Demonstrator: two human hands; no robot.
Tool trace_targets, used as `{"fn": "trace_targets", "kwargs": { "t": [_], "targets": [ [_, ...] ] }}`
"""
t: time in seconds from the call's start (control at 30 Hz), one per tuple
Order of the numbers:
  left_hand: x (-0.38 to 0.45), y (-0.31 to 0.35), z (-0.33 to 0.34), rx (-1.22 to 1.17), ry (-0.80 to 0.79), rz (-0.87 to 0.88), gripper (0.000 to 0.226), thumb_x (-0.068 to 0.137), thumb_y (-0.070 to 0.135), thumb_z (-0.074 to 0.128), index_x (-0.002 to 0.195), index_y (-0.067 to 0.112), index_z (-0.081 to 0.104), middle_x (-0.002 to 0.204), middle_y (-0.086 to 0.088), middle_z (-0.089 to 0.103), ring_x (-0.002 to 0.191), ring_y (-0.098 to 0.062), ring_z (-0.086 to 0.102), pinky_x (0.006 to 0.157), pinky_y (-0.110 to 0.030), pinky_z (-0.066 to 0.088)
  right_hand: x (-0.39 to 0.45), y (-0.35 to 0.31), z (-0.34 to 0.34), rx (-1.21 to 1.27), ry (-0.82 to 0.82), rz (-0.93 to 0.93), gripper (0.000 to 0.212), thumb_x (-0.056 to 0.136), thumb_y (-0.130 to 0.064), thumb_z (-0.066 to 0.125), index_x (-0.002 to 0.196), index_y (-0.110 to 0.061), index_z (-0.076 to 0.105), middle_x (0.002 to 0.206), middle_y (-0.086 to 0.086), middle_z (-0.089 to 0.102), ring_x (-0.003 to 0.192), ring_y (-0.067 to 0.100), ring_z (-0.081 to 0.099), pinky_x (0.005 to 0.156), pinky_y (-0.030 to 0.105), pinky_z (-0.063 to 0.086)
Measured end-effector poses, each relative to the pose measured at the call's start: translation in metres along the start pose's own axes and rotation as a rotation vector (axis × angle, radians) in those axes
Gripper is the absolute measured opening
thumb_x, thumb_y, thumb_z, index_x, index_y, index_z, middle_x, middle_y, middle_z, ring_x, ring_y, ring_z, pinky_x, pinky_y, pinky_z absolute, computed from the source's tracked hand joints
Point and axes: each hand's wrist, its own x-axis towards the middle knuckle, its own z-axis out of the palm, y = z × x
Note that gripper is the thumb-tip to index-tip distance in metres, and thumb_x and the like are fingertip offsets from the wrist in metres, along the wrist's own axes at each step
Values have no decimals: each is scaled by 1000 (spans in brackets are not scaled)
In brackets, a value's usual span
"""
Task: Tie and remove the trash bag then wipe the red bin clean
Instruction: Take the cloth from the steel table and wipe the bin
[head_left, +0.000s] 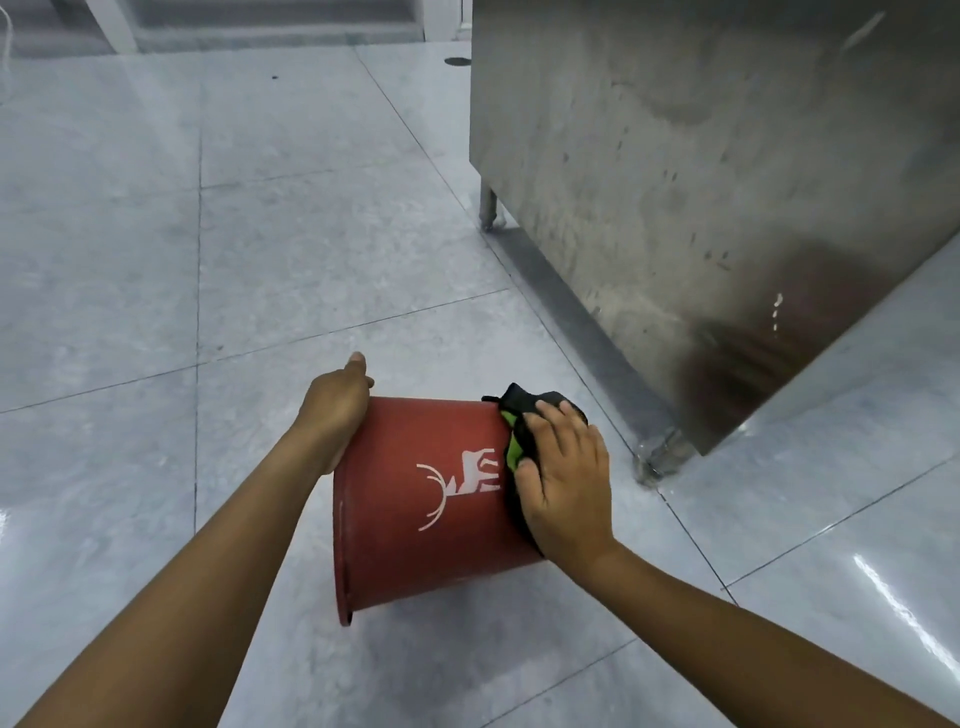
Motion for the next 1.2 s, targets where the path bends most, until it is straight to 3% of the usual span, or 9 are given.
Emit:
{"fn": "trace_targets", "kwargs": {
  "t": [0.2,0.3,0.47,0.6,0.73,0.87,0.97,1.07,1.2],
  "targets": [
    [-1,3,2,-57,5,-26,54,102,44,30,124,6,62,134,-13,55,118,-29,53,99,-37,41,-25,-56,24,-21,-54,-323,64,79,-39,47,141,-25,49,153,2,40,146,24,28,116,54,18],
    [-12,5,-4,-37,-45,18,63,98,58,30,117,8,63,119,-9,64,105,-25,61,97,-39,44,-38,-100,43,-14,-72,-438,62,79,-42,51,139,-26,48,156,1,36,148,24,23,116,55,18],
    [-57,-34,-20,-130,-218,397,46,94,65,33,134,48,48,136,24,52,123,6,49,103,-25,36,-2,-120,39,17,-32,-301,52,79,-41,49,128,-26,58,144,2,51,139,25,40,112,55,26],
    [-66,-50,-7,-163,-45,474,28,102,45,36,120,46,57,124,32,57,113,15,51,93,-18,39,19,-89,26,-36,-80,-312,50,78,-39,46,124,-26,61,136,1,58,130,24,49,108,52,30],
    [-40,-27,-5,-111,-11,397,34,104,43,29,118,41,60,124,25,57,113,6,51,86,-15,38,27,-37,8,-98,-100,-120,55,81,-40,36,126,-22,61,136,0,57,130,21,49,112,50,27],
    [-22,-10,9,-215,9,219,35,104,33,27,115,29,60,116,5,57,99,-11,57,77,-27,47,26,-9,-5,-88,-113,-59,59,84,-37,29,132,-18,58,143,2,51,139,21,38,119,45,15],
    [-18,0,14,-219,35,56,36,103,31,26,119,28,58,120,0,52,109,-22,53,91,-39,47,13,-37,2,-19,-124,-170,63,78,-36,34,134,-19,58,147,4,48,142,25,34,119,50,16],
    [-12,6,14,-247,31,-10,33,99,26,31,116,24,58,118,-6,58,104,-26,57,86,-39,49,-18,-85,28,59,-126,-360,63,76,-34,45,137,-21,54,153,3,40,146,25,26,119,51,13],
    [-6,3,7,-158,-35,22,35,98,30,32,117,24,61,116,-6,63,101,-24,61,86,-37,52,-27,-103,43,25,-58,-448,60,81,-36,52,139,-22,50,155,0,37,148,19,22,117,47,20]
  ]
}}
